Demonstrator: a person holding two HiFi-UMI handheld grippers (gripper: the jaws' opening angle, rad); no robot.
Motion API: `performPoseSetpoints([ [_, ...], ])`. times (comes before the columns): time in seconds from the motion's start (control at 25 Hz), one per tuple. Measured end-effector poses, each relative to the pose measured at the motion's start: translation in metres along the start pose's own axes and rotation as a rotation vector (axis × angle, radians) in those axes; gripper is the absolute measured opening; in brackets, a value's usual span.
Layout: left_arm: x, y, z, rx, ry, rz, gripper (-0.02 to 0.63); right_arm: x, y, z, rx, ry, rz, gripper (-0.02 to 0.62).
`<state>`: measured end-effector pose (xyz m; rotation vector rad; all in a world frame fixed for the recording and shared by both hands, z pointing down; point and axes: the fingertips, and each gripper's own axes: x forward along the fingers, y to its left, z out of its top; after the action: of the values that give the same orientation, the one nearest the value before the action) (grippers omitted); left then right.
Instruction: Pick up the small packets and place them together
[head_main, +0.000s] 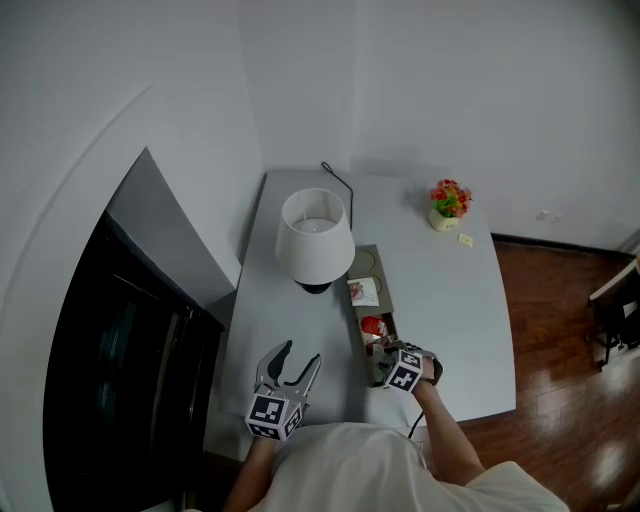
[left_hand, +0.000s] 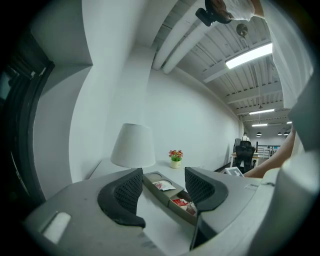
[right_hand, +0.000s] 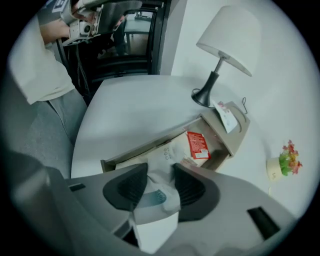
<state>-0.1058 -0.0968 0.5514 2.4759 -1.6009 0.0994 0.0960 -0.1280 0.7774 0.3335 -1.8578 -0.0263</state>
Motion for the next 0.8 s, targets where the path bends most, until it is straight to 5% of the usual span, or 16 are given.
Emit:
performPoseSetpoints([
  [0.56, 0.003, 0.0, -0.009, 0.016, 0.047, -0.002, 0.262, -0.06, -0.108, 0.086, -0.028, -0.43, -0.404, 0.195],
  [0.8, -0.001, 0.018, -0.014, 0.025, 0.086, 0.038, 0.262, -0.035, -0.145, 0.1, -0.073, -0.435, -0.48, 0.195],
])
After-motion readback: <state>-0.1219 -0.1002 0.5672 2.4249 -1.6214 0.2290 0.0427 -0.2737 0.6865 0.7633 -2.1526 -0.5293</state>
